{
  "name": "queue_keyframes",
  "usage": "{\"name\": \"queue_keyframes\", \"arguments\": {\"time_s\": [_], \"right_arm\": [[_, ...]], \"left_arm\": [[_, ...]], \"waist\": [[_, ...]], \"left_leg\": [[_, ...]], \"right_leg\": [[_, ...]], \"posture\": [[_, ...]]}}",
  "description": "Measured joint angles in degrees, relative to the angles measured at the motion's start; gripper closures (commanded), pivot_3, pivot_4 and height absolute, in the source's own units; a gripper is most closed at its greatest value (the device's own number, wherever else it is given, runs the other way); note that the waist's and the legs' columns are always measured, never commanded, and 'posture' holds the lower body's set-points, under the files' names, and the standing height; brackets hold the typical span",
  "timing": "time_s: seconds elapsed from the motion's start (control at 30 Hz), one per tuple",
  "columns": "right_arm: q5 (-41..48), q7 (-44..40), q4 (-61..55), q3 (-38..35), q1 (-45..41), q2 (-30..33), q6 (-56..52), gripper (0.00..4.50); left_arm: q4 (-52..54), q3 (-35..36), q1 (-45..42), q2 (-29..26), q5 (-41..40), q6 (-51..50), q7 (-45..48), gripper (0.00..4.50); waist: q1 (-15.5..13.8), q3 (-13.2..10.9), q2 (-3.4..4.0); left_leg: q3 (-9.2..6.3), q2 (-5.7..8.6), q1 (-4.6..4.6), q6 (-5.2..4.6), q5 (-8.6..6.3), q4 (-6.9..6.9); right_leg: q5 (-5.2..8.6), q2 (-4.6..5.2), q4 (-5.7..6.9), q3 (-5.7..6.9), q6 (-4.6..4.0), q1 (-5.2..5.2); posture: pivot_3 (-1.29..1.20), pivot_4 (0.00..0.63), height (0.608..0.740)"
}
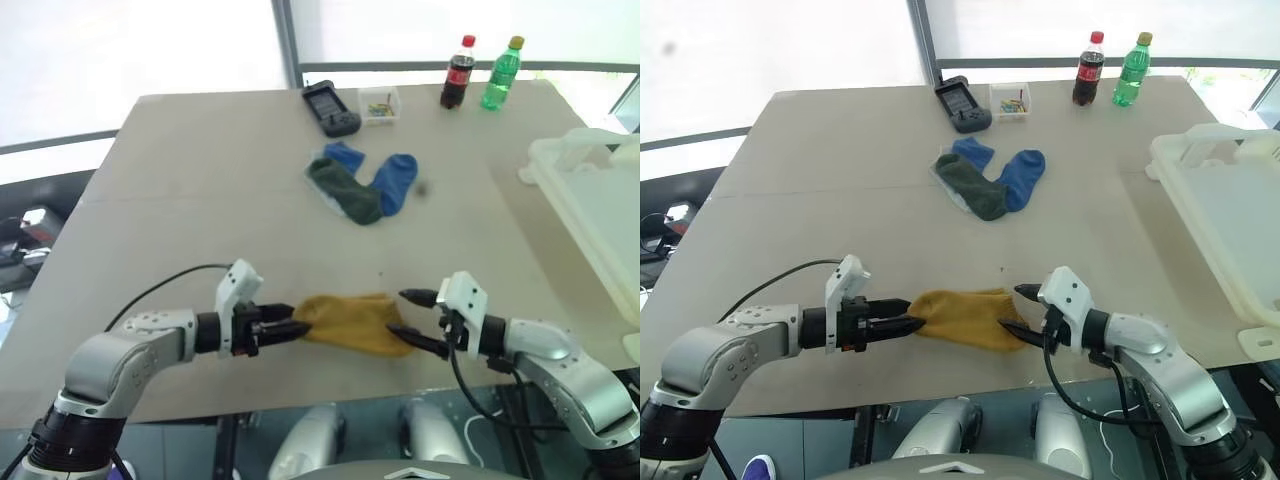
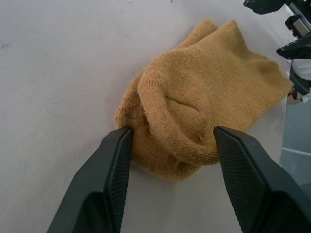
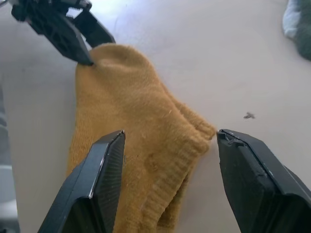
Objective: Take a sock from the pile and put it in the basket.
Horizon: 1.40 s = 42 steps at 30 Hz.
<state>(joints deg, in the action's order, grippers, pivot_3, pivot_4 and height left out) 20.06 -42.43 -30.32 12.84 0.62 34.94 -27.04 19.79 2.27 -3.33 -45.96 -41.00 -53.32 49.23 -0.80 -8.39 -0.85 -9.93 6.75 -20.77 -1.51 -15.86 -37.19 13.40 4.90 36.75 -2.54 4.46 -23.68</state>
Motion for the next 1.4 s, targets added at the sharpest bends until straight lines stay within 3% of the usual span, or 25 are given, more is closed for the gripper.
{"name": "queue_keyframes", "arguments": {"time_s": [0.23,0.33,0.43,0.47,0.5,0.7,1.0,1.1,1.23,1.27,1.4], "right_arm": [[-2.2,0.0,1.2,0.5,0.8,0.0,0.8,1.44],[-2.6,0.1,1.2,0.6,1.0,-0.4,1.0,1.44],[-2.8,0.2,1.2,0.7,1.2,-0.5,1.1,1.37],[-2.8,0.2,1.2,0.7,1.4,-0.7,1.1,1.37],[-2.8,0.2,1.2,0.7,1.5,-0.8,1.1,1.37],[-2.7,0.2,1.3,0.5,1.5,-1.7,1.2,1.37],[-1.9,-0.2,1.2,-0.5,1.6,-1.7,2.9,1.37],[-1.6,-0.4,1.2,-0.8,1.6,-2.1,3.7,2.14],[-0.7,-2.2,1.2,-1.1,1.3,-2.1,5.4,4.16],[-0.7,-2.5,1.2,-1.1,1.2,-1.9,5.6,4.47],[-2.1,-4.3,1.5,0.1,0.2,-1.1,7.2,4.47]], "left_arm": [[0.2,-0.9,-1.1,1.3,0.8,-0.1,-1.9,1.66],[0.0,-0.2,-0.9,4.9,1.4,1.7,-4.0,1.66],[-0.1,1.8,-0.9,6.0,0.6,2.2,-4.8,0.89],[-0.1,4.1,-1.0,5.8,-0.2,2.1,-5.0,0.31],[-0.1,4.8,-1.0,5.5,-0.4,2.0,-5.1,0.06],[0.0,5.4,-0.9,5.2,0.6,1.4,-7.0,0.06],[0.1,0.3,-1.5,5.1,5.1,4.4,-7.1,0.06],[0.1,-0.1,-1.6,5.1,5.7,5.0,-7.0,0.00],[-0.1,-0.5,-1.9,5.1,6.1,5.2,-6.7,0.00],[-0.1,-0.5,-2.0,5.1,6.1,5.2,-6.7,0.00],[-0.2,-0.6,-2.2,5.1,6.1,5.1,-6.5,0.00]], "waist": [[-0.1,0.0,0.04],[-0.1,0.0,0.05],[0.0,0.0,-0.04],[0.1,0.0,-0.03],[0.1,0.0,-0.02],[0.0,0.0,-0.03],[-0.1,0.0,-0.01],[-0.1,0.0,-0.01],[-0.1,0.0,0.00],[-0.1,0.0,0.00],[0.0,0.0,0.00]], "left_leg": [[-0.01,0.00,0.04,0.01,0.01,-0.01],[-0.02,0.00,0.02,0.01,0.01,-0.03],[-0.03,-0.02,-0.04,0.02,0.01,-0.03],[-0.02,-0.02,-0.03,0.02,0.01,-0.02],[-0.01,-0.03,-0.03,0.02,0.01,-0.01],[0.00,-0.01,-0.06,0.02,0.01,-0.01],[-0.01,0.00,0.01,0.01,0.00,-0.01],[-0.01,0.00,0.02,0.01,0.00,-0.01],[-0.01,0.00,0.02,0.01,0.00,-0.02],[-0.01,0.00,0.02,0.01,0.00,-0.02],[-0.01,0.00,0.02,0.01,0.00,-0.01]], "right_leg": [[0.00,0.02,0.02,0.01,0.00,0.04],[0.00,0.04,0.02,0.02,0.01,0.04],[-0.01,0.05,0.02,0.01,0.00,0.01],[0.00,0.04,0.02,-0.01,0.00,0.00],[0.00,0.04,0.00,-0.03,0.00,0.00],[0.00,0.00,-0.03,-0.01,0.00,0.00],[0.00,0.02,-0.01,0.00,0.00,0.03],[0.00,0.02,-0.01,0.00,0.00,0.03],[0.00,0.01,-0.01,0.00,0.00,0.03],[0.00,0.01,-0.01,0.01,0.00,0.03],[0.00,0.01,-0.01,0.02,0.00,0.03]], "posture": [[0.00,0.150,0.740],[0.00,0.150,0.740],[0.00,0.150,0.740],[0.00,0.150,0.740],[0.00,0.150,0.740],[0.00,0.150,0.740],[0.00,0.150,0.740],[0.00,0.150,0.740],[0.00,0.150,0.740],[0.00,0.150,0.740],[0.00,0.150,0.740]]}}
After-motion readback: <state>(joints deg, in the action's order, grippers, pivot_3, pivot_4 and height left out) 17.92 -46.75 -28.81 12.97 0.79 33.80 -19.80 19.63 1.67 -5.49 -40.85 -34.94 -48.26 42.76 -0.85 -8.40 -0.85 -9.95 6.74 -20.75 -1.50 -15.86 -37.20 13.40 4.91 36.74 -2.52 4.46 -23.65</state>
